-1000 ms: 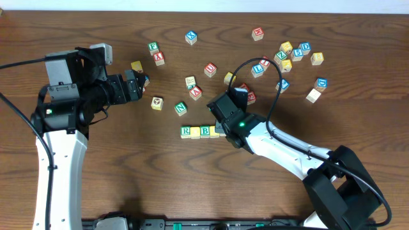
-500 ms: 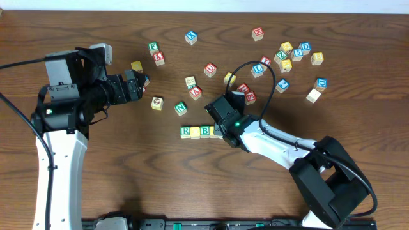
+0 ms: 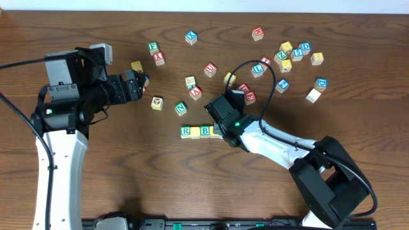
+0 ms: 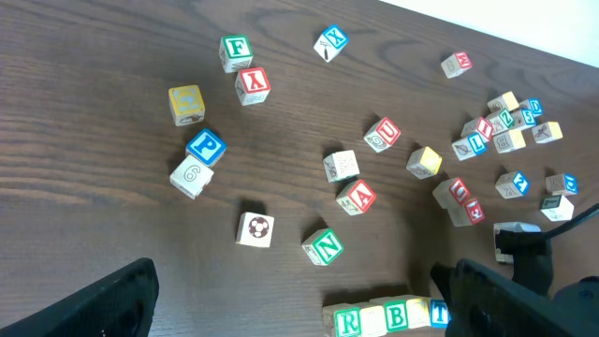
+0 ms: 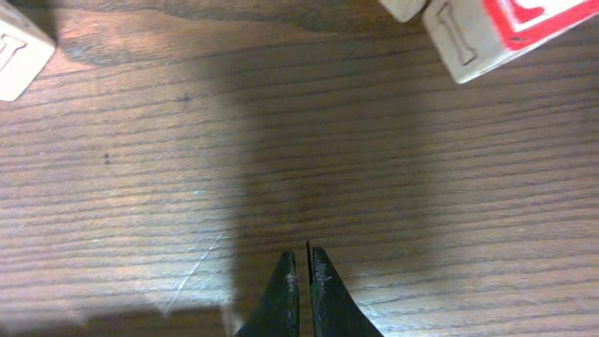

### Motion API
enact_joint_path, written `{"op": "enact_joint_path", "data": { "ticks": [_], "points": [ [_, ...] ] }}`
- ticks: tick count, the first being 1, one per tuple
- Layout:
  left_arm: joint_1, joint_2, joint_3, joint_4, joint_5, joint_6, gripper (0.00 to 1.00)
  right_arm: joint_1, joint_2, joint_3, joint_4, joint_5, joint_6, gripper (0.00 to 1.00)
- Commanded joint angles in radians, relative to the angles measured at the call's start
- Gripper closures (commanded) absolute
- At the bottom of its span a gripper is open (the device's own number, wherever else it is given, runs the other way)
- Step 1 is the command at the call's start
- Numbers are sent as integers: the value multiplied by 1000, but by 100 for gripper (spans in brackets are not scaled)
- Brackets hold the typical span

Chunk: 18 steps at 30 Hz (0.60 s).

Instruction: Spell out ROBOT

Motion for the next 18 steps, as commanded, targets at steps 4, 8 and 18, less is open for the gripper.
{"op": "enact_joint_path", "data": {
  "ticks": [4, 8, 18],
  "points": [
    [3, 0, 24, 0, 13, 9, 2, -33, 2, 8, -62, 82, 3, 99],
    [3, 0, 24, 1, 13, 10, 2, -48, 0, 19, -165, 75, 53, 99],
    [3, 0, 24, 0, 13, 9, 2, -20, -37, 26, -288, -28, 53, 99]
  ]
}}
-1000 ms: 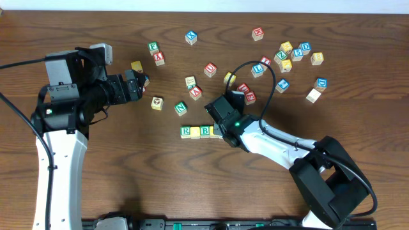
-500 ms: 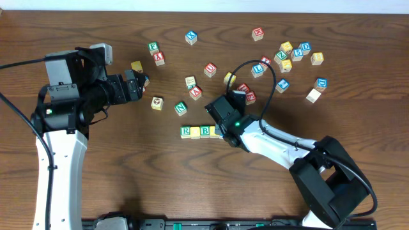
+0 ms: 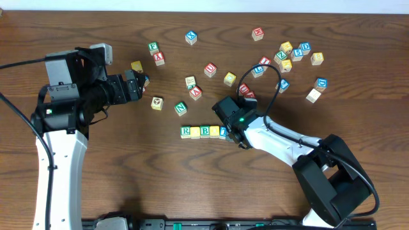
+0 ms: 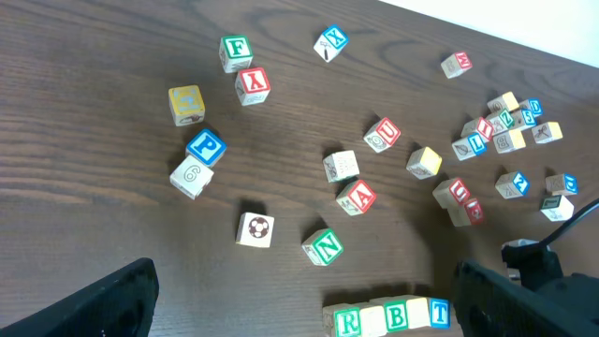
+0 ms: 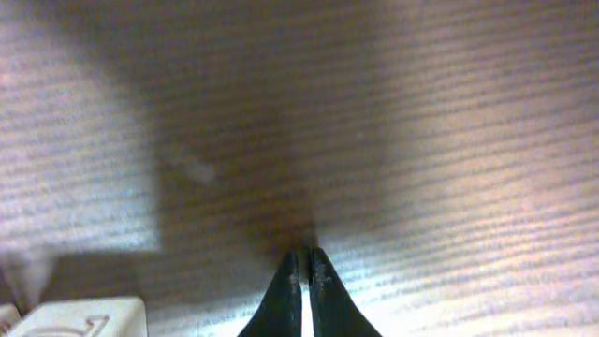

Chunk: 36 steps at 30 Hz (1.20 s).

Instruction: Spell out ROBOT

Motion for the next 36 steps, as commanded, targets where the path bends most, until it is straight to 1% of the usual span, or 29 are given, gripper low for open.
{"op": "enact_joint_path", "data": {
  "ticks": [1, 9, 19, 32, 36],
  "points": [
    [3, 0, 24, 0, 13, 9, 2, 25, -43, 13, -20, -23, 22, 99],
    [3, 0, 24, 0, 13, 9, 2, 40, -143, 13, -60, -39, 46, 99],
    [3, 0, 24, 0, 13, 9, 2, 59, -144, 13, -74, -79, 77, 99],
    [3, 0, 24, 0, 13, 9, 2, 100, -106, 11, -66, -18, 179, 99],
    [3, 0, 24, 0, 13, 9, 2, 105, -105, 11, -56, -16, 182, 99]
  ]
}}
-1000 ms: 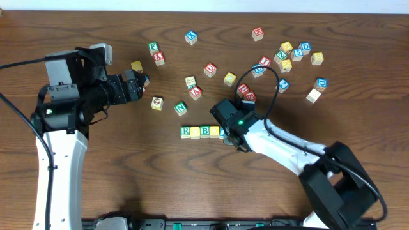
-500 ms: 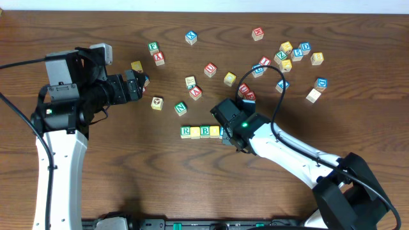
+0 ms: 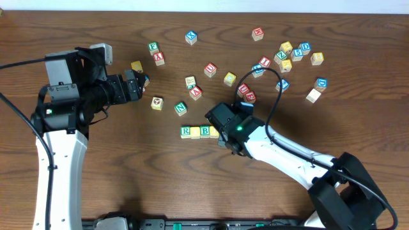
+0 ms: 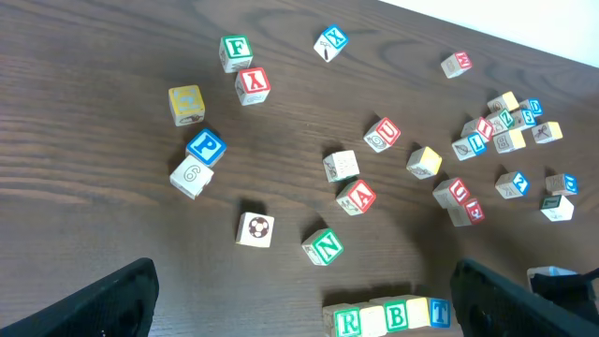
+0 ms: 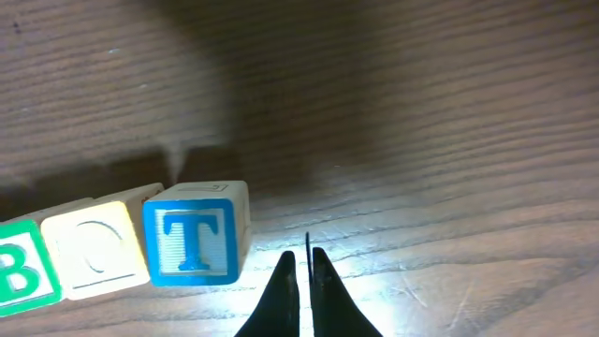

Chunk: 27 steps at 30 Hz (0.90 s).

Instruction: Spell out ROBOT

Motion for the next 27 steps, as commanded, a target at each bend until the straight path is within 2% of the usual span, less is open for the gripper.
{"op": "enact_joint_path", "data": {
  "ticks": [1, 27],
  "points": [
    [3, 0, 24, 1, 13, 9, 2, 12, 14, 11, 6, 32, 32, 99],
    [3, 0, 24, 1, 13, 9, 2, 16, 69, 11, 74, 72, -22, 99]
  ]
}}
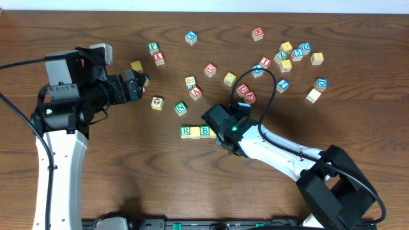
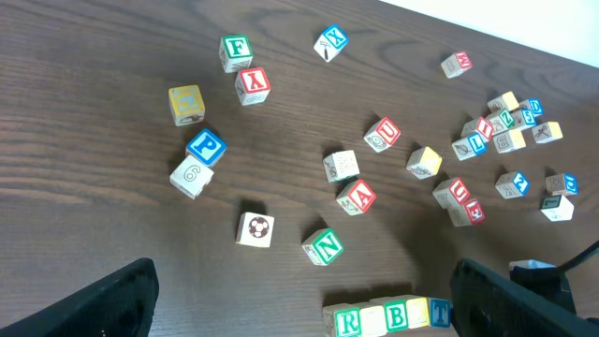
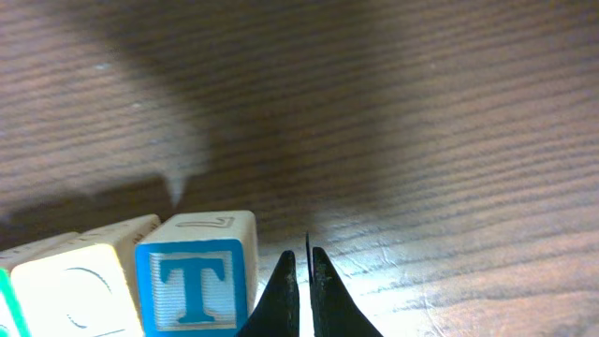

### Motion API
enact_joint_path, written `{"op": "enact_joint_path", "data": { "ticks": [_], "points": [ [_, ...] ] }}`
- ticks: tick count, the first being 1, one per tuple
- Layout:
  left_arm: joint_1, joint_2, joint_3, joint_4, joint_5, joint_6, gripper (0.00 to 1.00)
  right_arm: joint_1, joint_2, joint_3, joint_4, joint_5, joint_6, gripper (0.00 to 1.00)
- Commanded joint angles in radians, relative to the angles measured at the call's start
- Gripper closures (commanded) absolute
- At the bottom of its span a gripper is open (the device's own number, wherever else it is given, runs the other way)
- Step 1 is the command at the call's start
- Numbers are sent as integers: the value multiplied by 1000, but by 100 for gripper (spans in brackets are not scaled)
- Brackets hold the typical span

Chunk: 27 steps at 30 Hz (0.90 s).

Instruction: Spell out ROBOT

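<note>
A row of letter blocks lies at mid-table: green R (image 2: 348, 323), a yellow block (image 2: 372, 319), green B (image 2: 397, 316), another yellow block (image 2: 418, 314) and blue T (image 2: 438, 312). In the overhead view only R (image 1: 186, 132) through B (image 1: 205, 131) show; the right arm covers the rest. My right gripper (image 3: 301, 257) is shut and empty, its tips low over the wood just right of the T block (image 3: 195, 281). My left gripper (image 2: 309, 300) hangs wide open, high at the left, holding nothing.
Loose blocks lie behind the row: green N (image 1: 181, 108), red A (image 1: 195, 93), red U (image 1: 210, 69), a soccer-ball block (image 1: 157, 102), F (image 1: 153, 46) and X (image 1: 159, 59). A dense cluster (image 1: 291, 54) sits at the far right.
My right gripper, still shut, has shifted a little left toward the row's end, so the T block looks nearer and larger beside its tips. The row and the left arm have not moved.
My right gripper was shut over the right end of the row. Then it stood further right over bare wood, with the T at the row's end uncovered. Later it was back near the T, and now sits close against its right side. The left arm stayed still.
</note>
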Motion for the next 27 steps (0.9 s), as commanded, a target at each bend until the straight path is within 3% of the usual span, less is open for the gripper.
{"op": "enact_joint_path", "data": {
  "ticks": [1, 27],
  "points": [
    [3, 0, 24, 0, 13, 9, 2, 9, 5, 11, 20, 37, -42, 99],
    [3, 0, 24, 0, 13, 9, 2, 8, 5, 11, 87, 38, -144, 99]
  ]
}}
